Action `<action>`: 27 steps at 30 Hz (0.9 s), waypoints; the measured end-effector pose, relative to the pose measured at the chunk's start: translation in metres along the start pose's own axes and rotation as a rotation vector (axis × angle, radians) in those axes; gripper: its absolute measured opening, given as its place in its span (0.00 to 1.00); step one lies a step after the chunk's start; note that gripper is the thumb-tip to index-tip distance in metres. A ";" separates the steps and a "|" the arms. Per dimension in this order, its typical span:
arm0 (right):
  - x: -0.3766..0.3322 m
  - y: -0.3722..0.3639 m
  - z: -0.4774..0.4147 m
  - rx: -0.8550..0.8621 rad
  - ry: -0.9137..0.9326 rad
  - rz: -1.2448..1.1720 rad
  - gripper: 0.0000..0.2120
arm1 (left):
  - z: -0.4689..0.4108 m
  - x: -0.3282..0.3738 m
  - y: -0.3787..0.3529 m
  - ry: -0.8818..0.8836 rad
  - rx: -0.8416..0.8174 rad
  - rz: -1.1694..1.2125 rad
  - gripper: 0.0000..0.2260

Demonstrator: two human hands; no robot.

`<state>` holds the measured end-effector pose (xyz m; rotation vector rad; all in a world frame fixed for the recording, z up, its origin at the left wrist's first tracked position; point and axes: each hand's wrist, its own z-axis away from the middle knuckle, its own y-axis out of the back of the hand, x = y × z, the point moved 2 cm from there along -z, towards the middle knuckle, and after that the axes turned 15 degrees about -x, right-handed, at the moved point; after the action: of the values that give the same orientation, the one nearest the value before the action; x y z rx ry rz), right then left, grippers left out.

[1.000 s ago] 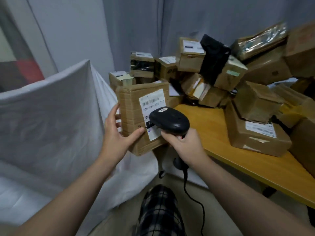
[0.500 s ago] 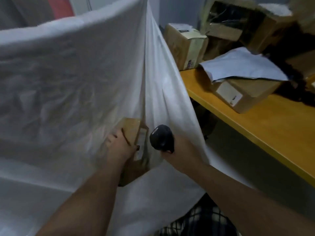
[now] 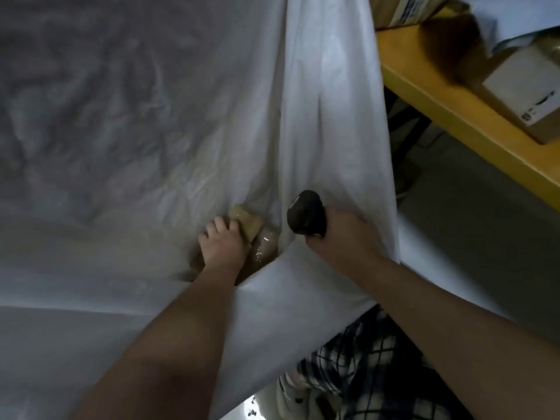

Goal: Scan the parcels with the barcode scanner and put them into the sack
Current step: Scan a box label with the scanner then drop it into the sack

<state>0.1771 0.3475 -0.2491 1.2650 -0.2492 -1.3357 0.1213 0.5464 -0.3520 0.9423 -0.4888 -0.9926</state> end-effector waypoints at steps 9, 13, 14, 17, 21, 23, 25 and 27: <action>-0.009 0.046 0.090 0.169 0.083 -0.114 0.09 | 0.096 0.064 0.097 -0.277 0.162 0.177 0.17; 0.008 0.084 0.158 0.423 0.026 -0.265 0.10 | 0.175 0.097 0.143 -0.488 0.356 0.274 0.23; 0.015 0.093 0.177 0.486 0.017 -0.341 0.10 | 0.196 0.106 0.153 -0.547 0.410 0.279 0.23; 0.035 0.115 0.240 0.627 0.043 -0.452 0.14 | 0.255 0.138 0.171 -0.690 0.499 0.287 0.23; 0.067 0.136 0.318 0.783 0.019 -0.487 0.11 | 0.319 0.194 0.177 -0.905 0.510 0.268 0.23; 0.082 0.143 0.353 0.863 0.003 -0.509 0.12 | 0.343 0.222 0.173 -0.992 0.503 0.230 0.23; 0.097 0.147 0.385 0.929 -0.025 -0.511 0.14 | 0.365 0.250 0.169 -1.060 0.491 0.188 0.23; 0.114 0.151 0.412 0.991 -0.050 -0.520 0.12 | 0.386 0.276 0.165 -1.124 0.469 0.163 0.23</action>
<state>-0.0128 -0.0023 -0.0317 2.2280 -0.7105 -1.7614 0.0561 0.1717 -0.0242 0.6477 -1.7681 -1.2246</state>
